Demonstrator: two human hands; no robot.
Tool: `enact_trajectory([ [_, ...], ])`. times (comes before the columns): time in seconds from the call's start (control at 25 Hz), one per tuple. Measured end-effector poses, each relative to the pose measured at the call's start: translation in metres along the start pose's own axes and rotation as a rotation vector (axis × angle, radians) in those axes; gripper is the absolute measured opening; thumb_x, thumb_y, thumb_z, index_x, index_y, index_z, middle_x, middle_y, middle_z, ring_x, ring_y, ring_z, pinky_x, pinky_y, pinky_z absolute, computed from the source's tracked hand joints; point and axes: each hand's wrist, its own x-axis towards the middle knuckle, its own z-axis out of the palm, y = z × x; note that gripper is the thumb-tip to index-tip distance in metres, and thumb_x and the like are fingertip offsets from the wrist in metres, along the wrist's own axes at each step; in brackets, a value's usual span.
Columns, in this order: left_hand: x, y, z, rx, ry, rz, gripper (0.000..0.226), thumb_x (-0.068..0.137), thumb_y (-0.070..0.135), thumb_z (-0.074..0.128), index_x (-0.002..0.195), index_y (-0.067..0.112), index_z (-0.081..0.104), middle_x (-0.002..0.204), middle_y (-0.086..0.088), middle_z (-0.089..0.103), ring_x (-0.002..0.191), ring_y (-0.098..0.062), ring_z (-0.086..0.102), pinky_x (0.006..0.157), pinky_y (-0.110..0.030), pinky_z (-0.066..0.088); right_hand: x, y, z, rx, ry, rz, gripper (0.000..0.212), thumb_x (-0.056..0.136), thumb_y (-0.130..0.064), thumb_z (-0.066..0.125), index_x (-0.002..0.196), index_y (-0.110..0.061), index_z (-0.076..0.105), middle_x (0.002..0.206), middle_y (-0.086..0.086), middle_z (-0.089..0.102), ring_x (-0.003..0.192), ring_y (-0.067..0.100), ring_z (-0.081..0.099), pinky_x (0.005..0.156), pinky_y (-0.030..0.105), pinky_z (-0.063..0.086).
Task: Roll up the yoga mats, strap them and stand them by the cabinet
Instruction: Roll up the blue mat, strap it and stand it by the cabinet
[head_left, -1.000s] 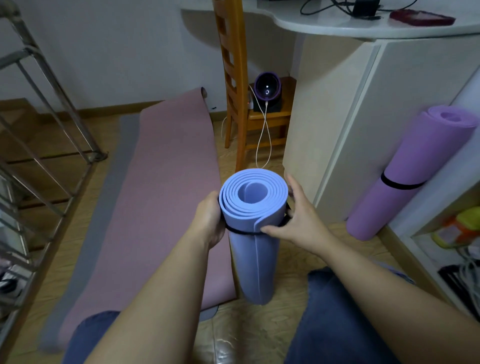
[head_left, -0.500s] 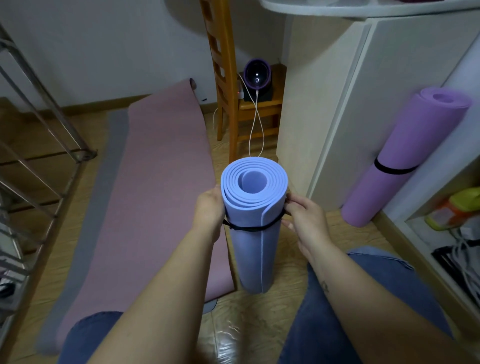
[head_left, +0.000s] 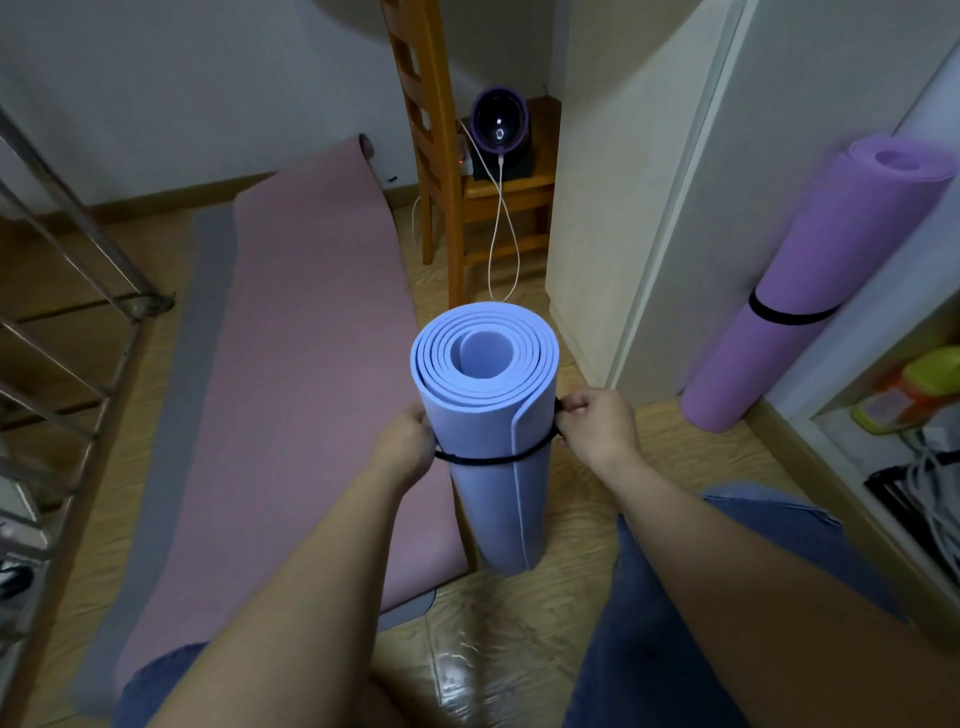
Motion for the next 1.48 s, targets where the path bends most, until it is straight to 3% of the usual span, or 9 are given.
enact_trajectory([
  [0.12, 0.007, -0.020, 0.029, -0.056, -0.079, -0.008, 0.032, 0.093, 0.000, 0.042, 0.121, 0.004, 0.056, 0.119, -0.010, 0.060, 0.100, -0.024, 0.055, 0.081, -0.030, 0.041, 0.016, 0.012, 0.007, -0.219, -0.058, 0.001, 0.012, 0.078, -0.002, 0.056, 0.079, 0.004, 0.066, 0.067, 0.011, 0.060, 0.073, 0.027, 0.059, 0.060, 0.028, 0.043],
  [0.32, 0.037, -0.034, 0.054, -0.092, -0.157, -0.052, 0.035, 0.094, 0.002, 0.042, 0.126, 0.005, 0.053, 0.126, -0.011, 0.058, 0.102, -0.021, 0.053, 0.081, -0.027, 0.038, 0.043, 0.030, 0.021, -0.347, -0.120, -0.009, 0.015, 0.083, -0.002, 0.055, 0.080, 0.007, 0.066, 0.077, 0.020, 0.067, 0.080, 0.032, 0.062, 0.065, 0.031, 0.043],
  [0.6, 0.076, -0.053, 0.071, -0.041, -0.229, -0.105, 0.021, 0.094, 0.010, 0.039, 0.102, 0.010, 0.058, 0.112, -0.011, 0.061, 0.094, -0.022, 0.054, 0.080, -0.030, 0.040, 0.066, 0.044, 0.046, -0.448, -0.253, 0.092, 0.028, 0.089, -0.004, 0.051, 0.062, -0.008, 0.056, 0.073, 0.010, 0.064, 0.075, 0.026, 0.063, 0.062, 0.030, 0.047],
  [0.76, 0.083, -0.052, 0.068, -0.026, -0.143, -0.138, 0.020, 0.090, 0.005, 0.040, 0.075, 0.011, 0.050, 0.085, -0.005, 0.059, 0.083, -0.022, 0.054, 0.072, -0.029, 0.042, 0.069, 0.043, 0.051, -0.337, -0.292, 0.171, 0.030, 0.088, -0.001, 0.051, 0.059, -0.009, 0.055, 0.070, 0.012, 0.062, 0.079, 0.031, 0.064, 0.067, 0.034, 0.052],
  [0.92, 0.070, -0.059, 0.070, -0.007, 0.105, -0.112, 0.031, 0.082, -0.004, 0.047, 0.059, 0.017, 0.043, 0.064, -0.002, 0.055, 0.065, -0.021, 0.049, 0.052, -0.028, 0.034, 0.065, 0.036, 0.051, -0.155, -0.302, 0.218, 0.026, 0.089, 0.002, 0.045, 0.096, -0.002, 0.070, 0.078, 0.007, 0.065, 0.092, 0.032, 0.063, 0.084, 0.047, 0.054],
  [1.08, 0.058, -0.076, 0.076, -0.133, 0.167, -0.035, 0.012, 0.081, 0.008, 0.060, 0.086, 0.013, 0.069, 0.093, -0.008, 0.066, 0.081, -0.020, 0.057, 0.069, -0.025, 0.041, 0.045, 0.022, 0.040, 0.004, -0.281, 0.224, 0.033, 0.095, 0.000, 0.039, 0.107, -0.010, 0.068, 0.083, 0.002, 0.063, 0.079, 0.019, 0.060, 0.075, 0.037, 0.054],
  [1.2, 0.039, -0.047, 0.051, -0.458, 0.145, -0.037, 0.026, 0.089, -0.002, 0.048, 0.104, 0.015, 0.062, 0.104, 0.002, 0.064, 0.091, -0.018, 0.059, 0.078, -0.029, 0.049, 0.034, 0.008, 0.023, 0.101, -0.333, 0.227, 0.028, 0.098, -0.014, 0.042, 0.094, -0.015, 0.070, 0.109, 0.020, 0.066, 0.103, 0.032, 0.061, 0.080, 0.039, 0.049],
  [1.28, 0.026, -0.019, 0.024, -0.696, 0.148, -0.037, 0.029, 0.095, 0.001, 0.040, 0.113, 0.009, 0.061, 0.110, 0.002, 0.065, 0.099, -0.016, 0.061, 0.081, -0.031, 0.052, 0.027, -0.009, 0.007, 0.143, -0.365, 0.247, 0.031, 0.098, -0.024, 0.043, 0.110, -0.009, 0.067, 0.121, 0.019, 0.060, 0.115, 0.032, 0.056, 0.081, 0.040, 0.046],
  [1.48, -0.002, 0.044, -0.032, -0.821, 0.043, 0.048, 0.029, 0.100, 0.042, 0.036, 0.110, 0.029, 0.061, 0.112, 0.012, 0.063, 0.108, -0.010, 0.056, 0.085, -0.039, 0.048, -0.007, -0.070, -0.039, 0.387, -0.445, 0.190, 0.045, 0.097, -0.049, 0.041, 0.134, -0.025, 0.052, 0.132, 0.000, 0.053, 0.123, 0.022, 0.049, 0.089, 0.052, 0.047],
])
